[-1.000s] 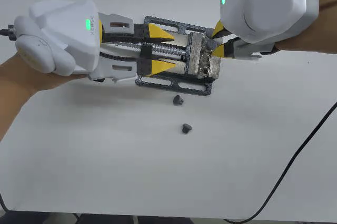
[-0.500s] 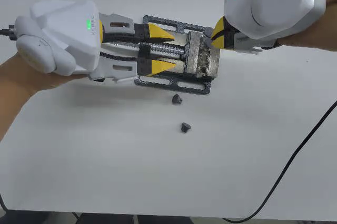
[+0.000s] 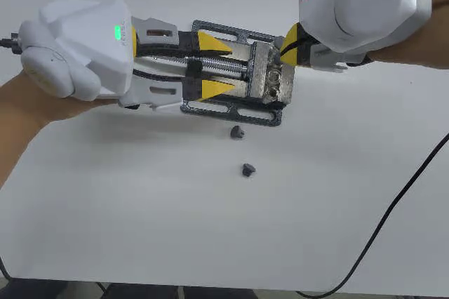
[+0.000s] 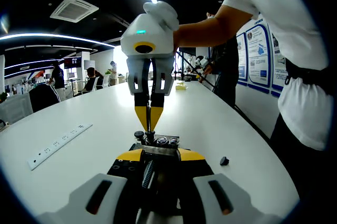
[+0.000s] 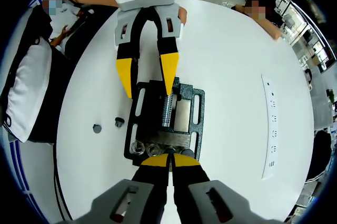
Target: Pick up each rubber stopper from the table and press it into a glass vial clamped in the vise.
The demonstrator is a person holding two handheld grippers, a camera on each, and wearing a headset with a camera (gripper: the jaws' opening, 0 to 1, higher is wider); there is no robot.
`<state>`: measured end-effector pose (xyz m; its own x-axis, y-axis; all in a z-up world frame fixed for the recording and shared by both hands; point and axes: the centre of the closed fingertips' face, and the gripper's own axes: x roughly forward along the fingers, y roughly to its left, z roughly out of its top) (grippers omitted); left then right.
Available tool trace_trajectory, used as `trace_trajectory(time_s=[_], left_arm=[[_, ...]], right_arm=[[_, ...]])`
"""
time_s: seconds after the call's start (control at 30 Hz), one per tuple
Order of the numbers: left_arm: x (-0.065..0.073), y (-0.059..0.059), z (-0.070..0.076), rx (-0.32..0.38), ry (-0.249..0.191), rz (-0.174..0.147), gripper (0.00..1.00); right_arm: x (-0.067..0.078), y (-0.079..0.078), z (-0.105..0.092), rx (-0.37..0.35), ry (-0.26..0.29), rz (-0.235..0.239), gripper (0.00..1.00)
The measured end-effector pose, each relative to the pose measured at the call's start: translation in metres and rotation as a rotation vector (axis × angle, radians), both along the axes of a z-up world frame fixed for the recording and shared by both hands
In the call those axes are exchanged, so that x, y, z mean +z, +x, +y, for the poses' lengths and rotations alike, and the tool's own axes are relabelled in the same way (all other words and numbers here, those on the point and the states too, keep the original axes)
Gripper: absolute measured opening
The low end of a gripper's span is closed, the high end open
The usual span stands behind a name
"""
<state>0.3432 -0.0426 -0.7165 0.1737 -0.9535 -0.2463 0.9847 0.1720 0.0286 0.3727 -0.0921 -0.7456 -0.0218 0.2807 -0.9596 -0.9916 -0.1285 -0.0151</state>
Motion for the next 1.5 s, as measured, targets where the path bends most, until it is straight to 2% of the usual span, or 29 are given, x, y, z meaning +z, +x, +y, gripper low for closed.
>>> trace_trajectory(time_s=[1.5], left_arm=[[0.0003,0.0026,0.0016,0.007,-0.006,-0.004,0.20]], right_arm=[[-0.0023,-0.0016,0.0019,0.016,-0.033,0.005,0.01]])
